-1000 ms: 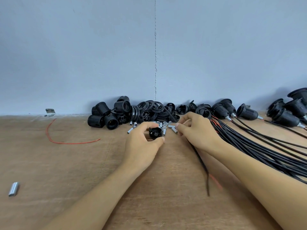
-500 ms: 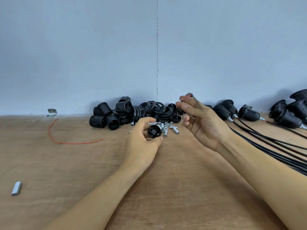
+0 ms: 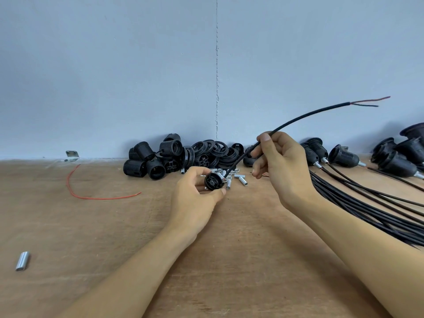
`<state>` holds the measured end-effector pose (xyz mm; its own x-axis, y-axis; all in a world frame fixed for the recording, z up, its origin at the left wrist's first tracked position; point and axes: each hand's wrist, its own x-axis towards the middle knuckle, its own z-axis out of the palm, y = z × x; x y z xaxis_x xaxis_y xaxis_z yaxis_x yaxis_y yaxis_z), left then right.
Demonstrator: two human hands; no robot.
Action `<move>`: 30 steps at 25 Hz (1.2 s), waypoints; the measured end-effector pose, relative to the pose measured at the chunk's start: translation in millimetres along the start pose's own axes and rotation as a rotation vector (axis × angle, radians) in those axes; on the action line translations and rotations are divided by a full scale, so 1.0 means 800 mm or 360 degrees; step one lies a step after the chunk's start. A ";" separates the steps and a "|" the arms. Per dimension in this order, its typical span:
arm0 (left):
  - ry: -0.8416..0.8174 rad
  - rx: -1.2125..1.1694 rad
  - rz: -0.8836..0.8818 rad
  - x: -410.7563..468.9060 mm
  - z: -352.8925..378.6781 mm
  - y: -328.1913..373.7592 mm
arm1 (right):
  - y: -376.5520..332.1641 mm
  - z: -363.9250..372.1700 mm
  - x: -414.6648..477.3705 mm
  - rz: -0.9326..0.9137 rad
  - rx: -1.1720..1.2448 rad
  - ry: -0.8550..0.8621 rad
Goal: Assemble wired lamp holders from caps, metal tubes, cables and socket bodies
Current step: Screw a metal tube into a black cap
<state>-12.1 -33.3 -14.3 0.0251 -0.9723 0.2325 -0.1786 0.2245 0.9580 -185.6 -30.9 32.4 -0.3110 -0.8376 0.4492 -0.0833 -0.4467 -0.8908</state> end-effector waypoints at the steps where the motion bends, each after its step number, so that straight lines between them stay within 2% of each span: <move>1: -0.0007 -0.0003 0.0001 0.000 0.000 -0.001 | 0.000 0.000 0.000 -0.0003 0.0024 -0.0014; 8: -0.0039 -0.0023 -0.0001 -0.001 0.000 -0.001 | -0.003 -0.002 0.001 0.0049 0.0172 -0.0019; 13: -0.0052 -0.0019 0.0023 -0.001 0.000 0.000 | 0.001 0.003 -0.006 0.0027 0.0115 -0.0115; 22: -0.0013 -0.0116 0.0057 -0.002 0.000 0.001 | 0.002 0.000 -0.005 0.0092 0.0127 -0.0090; 30: 0.0014 0.0073 0.0139 -0.006 0.001 0.003 | -0.002 0.004 -0.009 -0.0009 0.0046 -0.0151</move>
<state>-13.9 -28.0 -13.1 0.0158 -0.9484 0.3166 -0.2255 0.3051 0.9252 -180.5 -25.2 30.8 -0.2193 -0.8606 0.4597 -0.0567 -0.4591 -0.8866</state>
